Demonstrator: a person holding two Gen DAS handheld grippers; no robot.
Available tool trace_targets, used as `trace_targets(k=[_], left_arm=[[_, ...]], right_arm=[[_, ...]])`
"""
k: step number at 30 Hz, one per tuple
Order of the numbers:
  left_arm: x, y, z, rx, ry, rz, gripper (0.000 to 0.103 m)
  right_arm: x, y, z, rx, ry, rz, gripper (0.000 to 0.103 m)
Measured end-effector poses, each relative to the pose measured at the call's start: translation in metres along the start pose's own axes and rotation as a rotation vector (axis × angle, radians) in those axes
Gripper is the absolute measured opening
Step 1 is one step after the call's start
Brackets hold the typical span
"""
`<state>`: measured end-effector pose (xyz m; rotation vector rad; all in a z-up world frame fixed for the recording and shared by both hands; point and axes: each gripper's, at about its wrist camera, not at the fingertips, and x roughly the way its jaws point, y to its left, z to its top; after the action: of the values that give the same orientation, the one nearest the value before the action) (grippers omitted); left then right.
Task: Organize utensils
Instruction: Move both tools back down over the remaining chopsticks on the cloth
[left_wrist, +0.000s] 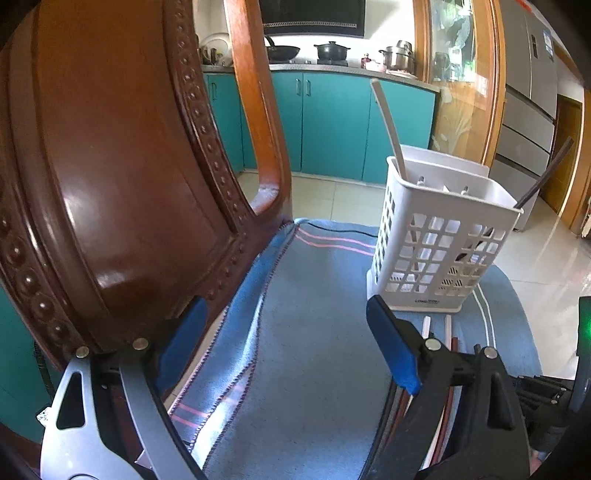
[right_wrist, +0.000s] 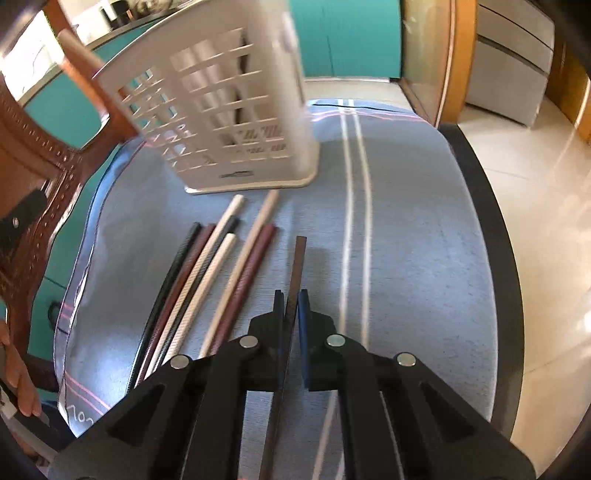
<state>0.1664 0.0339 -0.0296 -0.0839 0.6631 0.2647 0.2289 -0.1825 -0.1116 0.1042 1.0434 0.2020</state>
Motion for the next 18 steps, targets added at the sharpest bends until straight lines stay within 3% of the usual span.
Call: trace_targets(k=[6,9,10,11,18], left_arm=[[0.008,-0.007,-0.004,0.019,0.035,-0.015,0.088],[0.012,-0.010,-0.007,0.028,0.048,-0.020,0.088],[0.013,-0.011,-0.007,0.030,0.051,-0.021,0.088],[0.014,-0.012,-0.008,0.034,0.055,-0.023,0.088],[0.017,-0.019,-0.011,0.059,0.073,-0.027,0.089]], right_arm=[[0.004,0.001,0.000,0.021,0.000,0.025,0.008],[-0.001,0.008,0.000,-0.012,-0.022,0.050,0.016],[-0.002,0.011,0.000,-0.022,-0.025,0.049,0.024],[-0.001,0.015,-0.001,-0.040,-0.024,0.042,0.029],[0.012,0.031,-0.006,-0.116,-0.005,-0.037,0.032]])
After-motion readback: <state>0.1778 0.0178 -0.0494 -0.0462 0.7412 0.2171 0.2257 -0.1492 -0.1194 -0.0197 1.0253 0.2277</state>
